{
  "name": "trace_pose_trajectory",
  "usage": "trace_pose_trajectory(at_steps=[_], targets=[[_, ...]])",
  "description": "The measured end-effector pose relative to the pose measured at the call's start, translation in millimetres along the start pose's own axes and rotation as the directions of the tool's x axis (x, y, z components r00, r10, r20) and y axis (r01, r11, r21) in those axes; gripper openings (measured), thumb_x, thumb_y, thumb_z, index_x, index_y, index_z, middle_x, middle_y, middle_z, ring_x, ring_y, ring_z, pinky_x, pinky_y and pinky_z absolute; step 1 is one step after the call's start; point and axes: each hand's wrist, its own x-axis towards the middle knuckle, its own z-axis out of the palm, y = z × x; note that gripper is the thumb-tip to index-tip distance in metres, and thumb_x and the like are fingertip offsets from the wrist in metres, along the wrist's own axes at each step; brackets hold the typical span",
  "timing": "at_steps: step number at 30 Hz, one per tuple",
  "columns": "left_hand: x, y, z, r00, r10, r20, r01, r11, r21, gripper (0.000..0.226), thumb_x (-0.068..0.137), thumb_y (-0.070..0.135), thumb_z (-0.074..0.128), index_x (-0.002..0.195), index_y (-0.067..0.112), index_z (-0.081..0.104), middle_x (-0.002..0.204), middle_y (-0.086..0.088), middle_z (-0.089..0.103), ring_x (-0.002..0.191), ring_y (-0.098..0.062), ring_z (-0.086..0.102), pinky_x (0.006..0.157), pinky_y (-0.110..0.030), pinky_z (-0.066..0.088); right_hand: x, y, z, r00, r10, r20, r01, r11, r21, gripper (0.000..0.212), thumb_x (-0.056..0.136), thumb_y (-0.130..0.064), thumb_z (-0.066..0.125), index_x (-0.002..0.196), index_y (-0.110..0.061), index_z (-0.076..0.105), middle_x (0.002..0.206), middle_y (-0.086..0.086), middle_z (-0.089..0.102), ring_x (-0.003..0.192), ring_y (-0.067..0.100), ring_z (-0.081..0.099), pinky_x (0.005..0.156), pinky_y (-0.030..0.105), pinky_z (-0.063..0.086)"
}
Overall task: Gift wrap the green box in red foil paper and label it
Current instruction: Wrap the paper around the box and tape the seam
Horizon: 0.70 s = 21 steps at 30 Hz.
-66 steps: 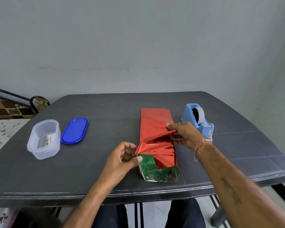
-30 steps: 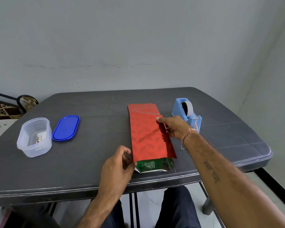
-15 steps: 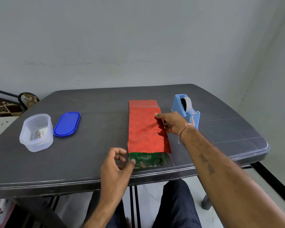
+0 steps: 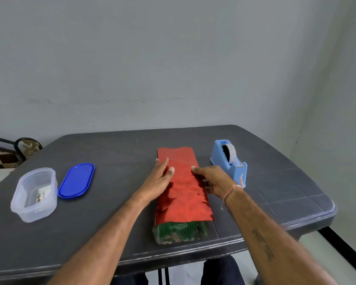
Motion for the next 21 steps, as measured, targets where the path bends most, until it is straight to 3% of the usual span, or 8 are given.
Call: trace_pose_trajectory(at_steps=[3,6,8,11,14,17,21], targets=[[7,-10,7,1.000,-0.015,0.019,0.011,0.982,0.186,0.073,0.105,0.052,0.041,0.164,0.025,0.007,0.168,0.004,-0.023,0.156,-0.011,-0.009,0.124,-0.033,0.006,0,6,-2,1.000,0.027,0.010,-0.027,0.999,0.030,0.026,0.086,-0.024,0.081,0.092,-0.004,0.067,0.076,0.007,0.067,0.065,0.020,0.062,0.053,0.028,0.052],[6,-17,6,0.999,-0.026,0.025,0.017,0.956,0.293,0.079,0.102,0.061,0.037,0.163,0.028,0.000,0.165,0.008,-0.027,0.156,-0.014,-0.011,0.126,-0.043,0.010,2,11,-1,0.998,0.065,0.014,-0.066,0.996,0.057,0.027,0.083,-0.024,0.084,0.093,-0.004,0.069,0.072,0.007,0.067,0.062,0.019,0.061,0.051,0.027,0.051],[7,-17,7,1.000,-0.015,0.017,0.005,0.882,0.471,0.078,0.102,0.063,0.031,0.163,0.028,-0.005,0.165,0.007,-0.029,0.156,-0.018,-0.017,0.126,-0.053,0.008,3,13,-1,0.997,0.077,0.013,-0.077,0.993,0.084,0.028,0.083,-0.024,0.084,0.093,-0.003,0.070,0.074,0.008,0.068,0.065,0.020,0.062,0.053,0.028,0.052],[17,-6,6,0.997,0.058,0.053,-0.078,0.733,0.676,0.074,0.104,0.060,0.024,0.163,0.025,-0.006,0.167,0.005,-0.026,0.154,-0.018,-0.023,0.126,-0.056,-0.003,3,14,-3,0.995,0.094,0.025,-0.096,0.989,0.111,0.028,0.082,-0.026,0.085,0.095,-0.004,0.071,0.077,0.009,0.070,0.070,0.022,0.065,0.056,0.031,0.055],[31,0,7,0.996,0.016,0.083,-0.070,0.714,0.697,0.081,0.100,0.069,0.019,0.163,0.024,-0.004,0.169,0.002,-0.019,0.156,-0.020,-0.018,0.126,-0.056,-0.001,4,15,-5,0.995,0.096,0.031,-0.099,0.988,0.122,0.028,0.084,-0.026,0.084,0.096,-0.004,0.071,0.080,0.009,0.071,0.073,0.023,0.066,0.060,0.032,0.057],[34,-4,13,0.999,-0.003,0.053,-0.036,0.705,0.709,0.083,0.097,0.072,0.016,0.163,0.026,-0.005,0.170,0.001,-0.016,0.156,-0.021,-0.015,0.125,-0.058,0.004,8,17,-4,0.996,0.083,0.034,-0.086,0.991,0.102,0.027,0.086,-0.029,0.082,0.095,-0.006,0.072,0.079,0.007,0.071,0.070,0.020,0.065,0.052,0.026,0.053],[33,-4,16,0.999,0.000,0.034,-0.025,0.680,0.733,0.082,0.097,0.072,0.015,0.163,0.027,-0.007,0.170,-0.002,-0.017,0.157,-0.023,-0.015,0.125,-0.059,0.001,12,17,-4,0.995,0.091,0.047,-0.095,0.990,0.102,0.026,0.088,-0.030,0.079,0.097,-0.006,0.073,0.085,0.009,0.072,0.073,0.020,0.066,0.052,0.025,0.054]])
